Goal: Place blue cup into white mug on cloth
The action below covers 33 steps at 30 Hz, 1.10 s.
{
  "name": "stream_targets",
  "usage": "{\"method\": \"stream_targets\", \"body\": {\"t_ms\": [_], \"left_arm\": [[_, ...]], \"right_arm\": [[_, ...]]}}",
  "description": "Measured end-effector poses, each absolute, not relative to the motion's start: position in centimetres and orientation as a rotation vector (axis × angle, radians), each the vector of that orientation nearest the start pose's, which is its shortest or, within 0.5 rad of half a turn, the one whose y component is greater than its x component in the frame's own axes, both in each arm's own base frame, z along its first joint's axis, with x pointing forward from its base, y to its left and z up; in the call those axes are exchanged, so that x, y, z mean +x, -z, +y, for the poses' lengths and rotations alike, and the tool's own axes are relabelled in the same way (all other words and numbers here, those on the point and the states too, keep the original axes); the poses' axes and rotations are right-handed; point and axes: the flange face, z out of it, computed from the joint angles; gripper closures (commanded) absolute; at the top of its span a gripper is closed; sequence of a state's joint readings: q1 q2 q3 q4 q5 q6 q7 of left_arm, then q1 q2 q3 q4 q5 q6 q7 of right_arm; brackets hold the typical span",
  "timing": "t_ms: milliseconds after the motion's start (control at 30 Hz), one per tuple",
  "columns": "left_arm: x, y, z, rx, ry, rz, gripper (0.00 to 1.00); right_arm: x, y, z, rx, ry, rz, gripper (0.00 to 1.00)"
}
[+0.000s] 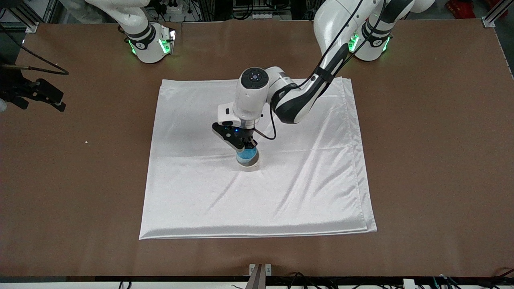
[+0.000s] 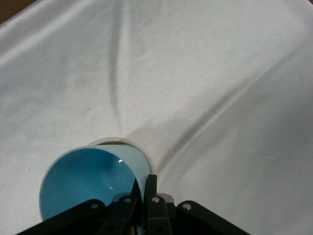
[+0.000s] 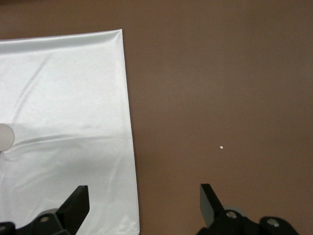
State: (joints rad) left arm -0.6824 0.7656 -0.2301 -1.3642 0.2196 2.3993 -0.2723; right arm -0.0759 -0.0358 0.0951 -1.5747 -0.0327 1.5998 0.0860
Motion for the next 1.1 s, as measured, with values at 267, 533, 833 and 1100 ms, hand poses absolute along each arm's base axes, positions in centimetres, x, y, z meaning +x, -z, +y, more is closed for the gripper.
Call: {"method": "stream_targets", "body": {"t_ms": [267, 533, 833, 1100], "left_arm": [[49.9, -29.9, -57.5, -3.057, 0.411, 1.12, 0.0], [50.0, -29.9, -57.4, -3.042, 0.417, 1.144, 0.0], [50.3, -30.5, -57.0, -3.031, 0.392, 1.133, 0.0], [51.7, -36.0, -54.7, -3.006, 0.355, 1.064, 0.0]], "right_arm": [[54.7, -65.4, 1.2, -3.156, 0.148, 0.107, 0.0], [55.1, -66.0, 1.2, -3.141, 0.219, 0.154, 0.0], [55.1, -65.2, 1.3, -3.123, 0.179, 0.163, 0.0], [55.1, -64.1, 1.4, -3.105, 0.137, 0.165, 0.0]]}}
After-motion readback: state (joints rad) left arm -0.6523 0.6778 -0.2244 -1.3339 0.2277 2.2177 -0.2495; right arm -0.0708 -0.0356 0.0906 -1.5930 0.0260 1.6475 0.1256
